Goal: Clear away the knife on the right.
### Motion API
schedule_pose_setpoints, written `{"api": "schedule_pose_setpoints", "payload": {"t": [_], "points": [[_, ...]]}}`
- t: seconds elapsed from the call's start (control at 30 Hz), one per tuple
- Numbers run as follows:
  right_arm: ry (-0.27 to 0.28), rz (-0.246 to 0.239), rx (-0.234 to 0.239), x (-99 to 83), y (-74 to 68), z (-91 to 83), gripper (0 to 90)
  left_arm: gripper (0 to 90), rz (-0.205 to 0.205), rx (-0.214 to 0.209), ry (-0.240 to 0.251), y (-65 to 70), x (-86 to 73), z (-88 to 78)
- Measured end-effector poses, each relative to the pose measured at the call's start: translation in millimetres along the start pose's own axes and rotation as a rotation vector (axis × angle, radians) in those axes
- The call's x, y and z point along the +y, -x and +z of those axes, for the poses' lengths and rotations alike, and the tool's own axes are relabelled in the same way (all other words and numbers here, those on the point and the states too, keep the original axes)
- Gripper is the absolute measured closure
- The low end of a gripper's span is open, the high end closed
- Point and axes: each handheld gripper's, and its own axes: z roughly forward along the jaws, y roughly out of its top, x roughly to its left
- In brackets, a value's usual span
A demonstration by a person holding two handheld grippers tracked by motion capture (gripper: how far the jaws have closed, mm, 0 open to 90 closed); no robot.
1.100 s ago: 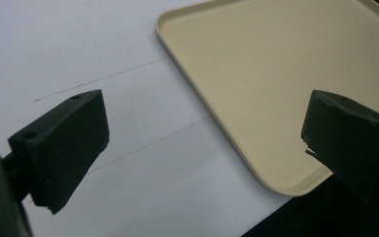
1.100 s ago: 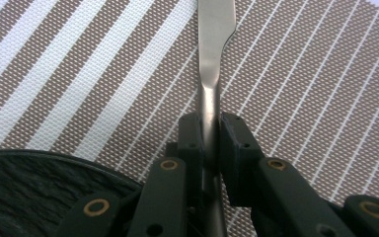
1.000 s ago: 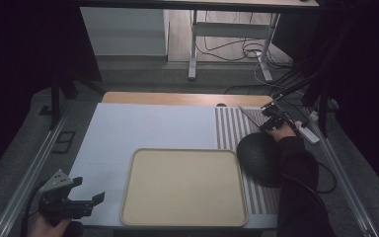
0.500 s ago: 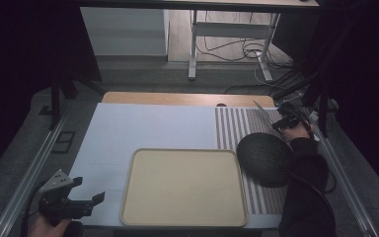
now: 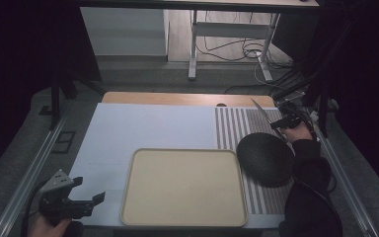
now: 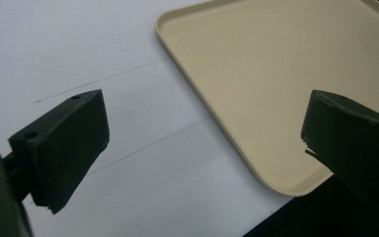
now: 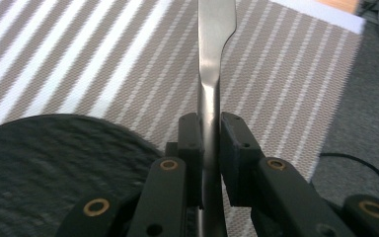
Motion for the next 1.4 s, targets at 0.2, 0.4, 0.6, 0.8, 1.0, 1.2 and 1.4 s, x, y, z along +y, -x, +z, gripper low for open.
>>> {"api": "schedule_pose_setpoints", "payload": {"t": [0.2, 0.4, 0.6, 0.8, 1.0, 1.2, 1.4], "points": [[-0.010, -0.027, 0.034, -1.1, -20.7, -1.3, 80.6, 4.0, 0.001, 0.000, 0.001, 0.1, 0.0, -0.1], [-0.016, -0.054, 0.050, -2.7, -37.8, -2.9, 80.5, 4.0, 0.003, 0.000, 0.001, 0.0, 0.0, -0.2], [-0.021, -0.091, 0.072, -7.5, -60.4, -6.6, 80.5, 4.0, 0.003, -0.001, 0.001, 0.0, 0.0, -0.1], [-0.029, -0.121, 0.081, -13.8, -76.2, -9.5, 80.5, 4.0, 0.004, 0.001, 0.001, 0.3, 0.0, -0.1], [-0.029, -0.153, 0.104, -22.6, -96.0, -14.8, 80.5, 4.0, 0.004, 0.000, 0.002, 0.2, 0.1, -0.1], [-0.030, -0.181, 0.133, -31.0, -114.7, -19.0, 80.5, 3.9, 0.005, 0.001, 0.002, 0.2, 0.1, 0.0], [-0.031, -0.212, 0.150, -38.1, -131.0, -23.4, 80.5, 3.9, 0.005, 0.001, 0.002, 0.3, 0.2, 0.0]]}}
